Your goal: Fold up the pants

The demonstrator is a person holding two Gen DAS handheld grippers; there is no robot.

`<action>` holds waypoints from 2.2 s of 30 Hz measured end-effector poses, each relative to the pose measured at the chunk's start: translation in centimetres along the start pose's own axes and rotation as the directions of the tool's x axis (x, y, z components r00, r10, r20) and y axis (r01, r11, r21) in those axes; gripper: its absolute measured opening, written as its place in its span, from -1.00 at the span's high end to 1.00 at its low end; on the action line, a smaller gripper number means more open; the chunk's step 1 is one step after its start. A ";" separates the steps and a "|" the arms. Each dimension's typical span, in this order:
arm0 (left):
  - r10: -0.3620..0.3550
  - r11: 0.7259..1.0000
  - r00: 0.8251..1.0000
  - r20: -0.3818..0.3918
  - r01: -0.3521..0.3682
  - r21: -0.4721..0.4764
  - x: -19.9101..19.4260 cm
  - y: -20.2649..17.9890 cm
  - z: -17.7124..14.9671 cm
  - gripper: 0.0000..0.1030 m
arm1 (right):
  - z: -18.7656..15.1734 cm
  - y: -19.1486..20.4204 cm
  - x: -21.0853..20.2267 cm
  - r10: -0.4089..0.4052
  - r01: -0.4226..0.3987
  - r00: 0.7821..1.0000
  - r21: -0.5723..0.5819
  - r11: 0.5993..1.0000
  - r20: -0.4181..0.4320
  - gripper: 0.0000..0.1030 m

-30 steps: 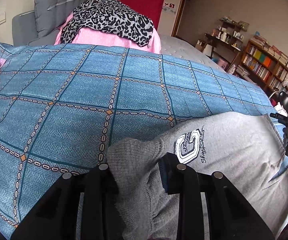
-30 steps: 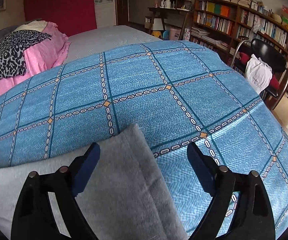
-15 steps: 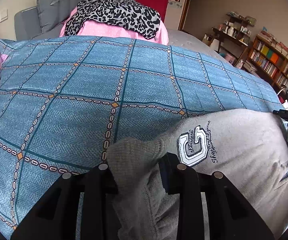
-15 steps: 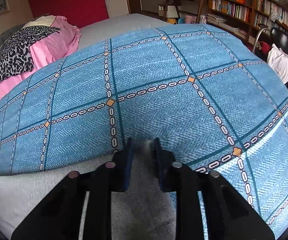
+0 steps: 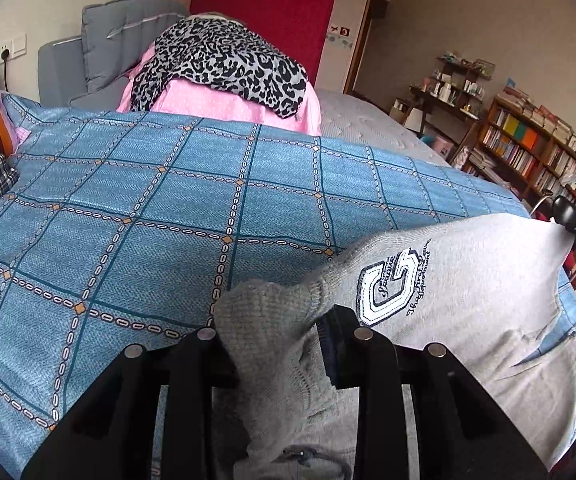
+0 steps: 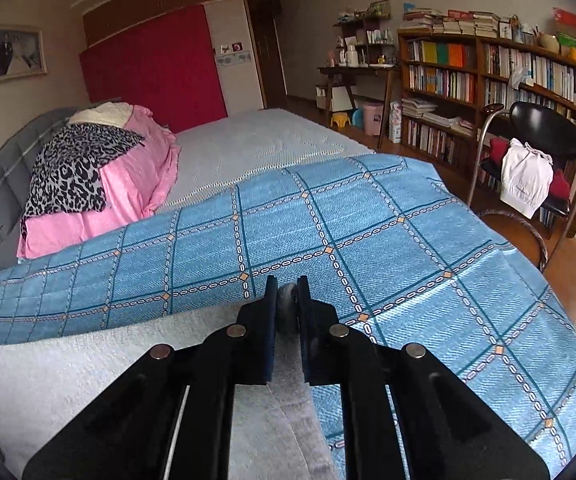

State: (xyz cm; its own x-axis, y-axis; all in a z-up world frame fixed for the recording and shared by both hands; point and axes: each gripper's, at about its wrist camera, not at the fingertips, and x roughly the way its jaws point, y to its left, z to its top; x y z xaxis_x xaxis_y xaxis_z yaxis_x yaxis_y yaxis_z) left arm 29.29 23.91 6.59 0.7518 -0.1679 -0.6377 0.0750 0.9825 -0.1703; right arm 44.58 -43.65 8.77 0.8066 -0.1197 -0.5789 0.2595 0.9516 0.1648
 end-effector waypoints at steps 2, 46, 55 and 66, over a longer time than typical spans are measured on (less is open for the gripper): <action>-0.006 1.000 1.000 0.022 0.006 0.013 -2.2 -0.3 -0.4 0.43 | -0.3 -0.7 -3.1 0.013 -0.013 0.999 0.023 1.000 0.033 0.82; 0.048 0.940 0.996 0.073 -0.070 0.335 -14.7 -3.0 -22.1 0.08 | -32.0 -14.8 -29.6 0.066 -0.080 0.997 0.370 0.926 0.050 -0.03; 0.038 0.940 0.995 0.089 -0.066 0.333 -14.7 -2.3 -22.8 0.08 | -30.4 -14.5 -26.1 0.019 -0.019 1.000 0.428 0.903 0.004 0.54; 0.057 0.951 0.996 0.072 -0.076 0.298 -13.3 -0.1 -24.2 -0.26 | -30.6 -10.7 -28.9 -0.209 0.219 0.976 0.216 0.952 -0.066 0.36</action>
State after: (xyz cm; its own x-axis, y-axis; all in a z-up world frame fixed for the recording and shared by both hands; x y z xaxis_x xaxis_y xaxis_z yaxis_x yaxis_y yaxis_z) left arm 3.45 24.09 -3.07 0.8000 -0.1050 -0.5908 0.2093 0.9716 0.1107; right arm 2.23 -41.66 -0.73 0.6977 -0.2975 -0.6517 0.5381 0.8182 0.2026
